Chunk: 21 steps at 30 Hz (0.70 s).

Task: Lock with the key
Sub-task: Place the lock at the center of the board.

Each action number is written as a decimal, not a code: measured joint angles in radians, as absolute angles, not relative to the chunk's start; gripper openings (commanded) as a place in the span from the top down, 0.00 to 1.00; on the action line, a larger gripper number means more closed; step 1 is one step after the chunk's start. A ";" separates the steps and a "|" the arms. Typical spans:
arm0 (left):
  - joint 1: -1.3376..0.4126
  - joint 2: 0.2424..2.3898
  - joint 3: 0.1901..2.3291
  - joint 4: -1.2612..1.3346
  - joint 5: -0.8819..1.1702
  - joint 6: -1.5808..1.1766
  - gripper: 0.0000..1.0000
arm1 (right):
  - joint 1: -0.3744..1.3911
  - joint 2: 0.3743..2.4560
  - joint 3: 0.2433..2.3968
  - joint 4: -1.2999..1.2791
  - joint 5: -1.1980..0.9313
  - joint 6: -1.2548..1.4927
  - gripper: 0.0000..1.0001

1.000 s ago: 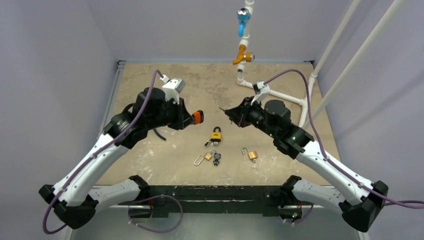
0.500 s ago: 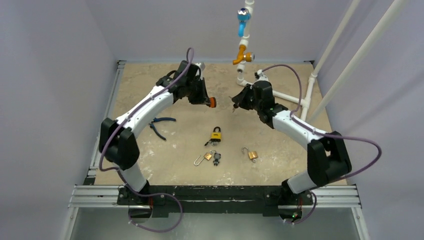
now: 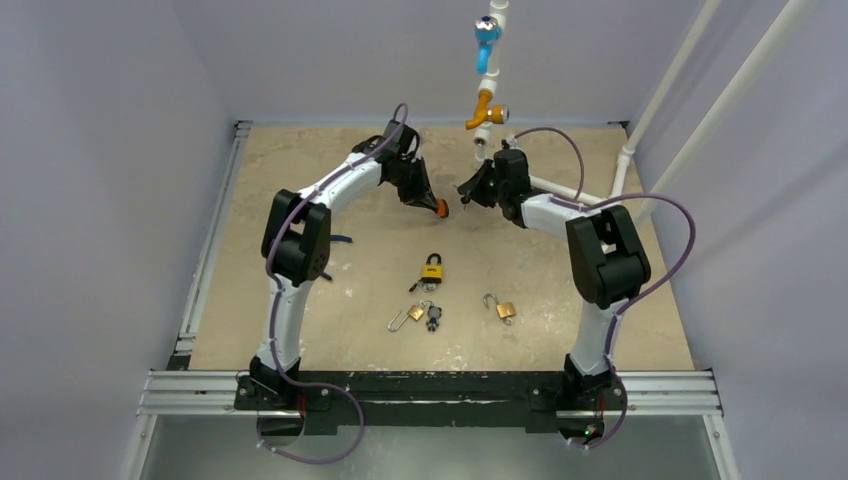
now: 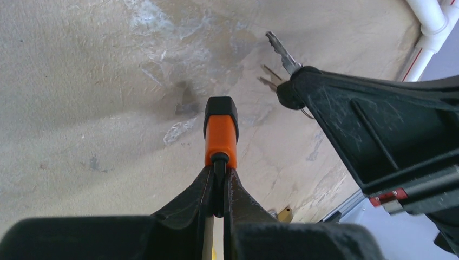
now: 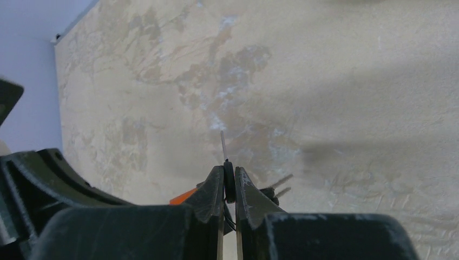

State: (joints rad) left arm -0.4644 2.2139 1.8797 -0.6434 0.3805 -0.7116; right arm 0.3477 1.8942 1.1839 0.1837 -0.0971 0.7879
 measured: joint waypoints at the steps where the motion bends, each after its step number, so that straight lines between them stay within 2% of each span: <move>1: -0.461 2.226 1.880 -0.645 0.390 -0.720 0.96 | 0.344 1.914 1.186 0.196 -0.099 0.799 0.94; 3: -0.457 2.242 1.880 -0.644 0.406 -0.730 0.84 | 0.338 1.949 1.187 0.205 -0.101 0.815 0.88; 4: -0.454 2.249 1.880 -0.644 0.413 -0.735 0.81 | 0.336 1.965 1.188 0.215 -0.110 0.832 0.84; 5: -0.451 2.254 1.880 -0.644 0.423 -0.741 0.75 | 0.336 1.974 1.198 0.222 -0.117 0.838 0.79; 7: -0.445 2.262 1.884 -0.642 0.447 -0.747 0.54 | 0.336 1.993 1.224 0.224 -0.120 0.838 0.66; 8: -0.441 2.263 1.889 -0.643 0.459 -0.743 0.48 | 0.336 2.003 1.234 0.223 -0.123 0.837 0.58; 11: -0.432 2.265 1.906 -0.643 0.480 -0.742 0.38 | 0.336 2.022 1.250 0.201 -0.123 0.822 0.40; 14: -0.424 2.262 1.912 -0.643 0.484 -0.738 0.29 | 0.336 2.020 1.253 0.161 -0.120 0.804 0.26; 16: -0.419 2.254 1.911 -0.657 0.468 -0.724 0.23 | 0.336 2.008 1.252 0.134 -0.113 0.791 0.22; 21: -0.413 2.109 1.833 -0.683 0.383 -0.674 0.21 | 0.339 1.874 1.191 0.076 -0.086 0.754 0.15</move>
State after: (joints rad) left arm -0.4126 2.1086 1.8332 -0.6830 0.3832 -0.6743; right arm 0.3389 1.8740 1.1912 0.0765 -0.0864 0.7544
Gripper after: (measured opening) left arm 0.782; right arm 0.816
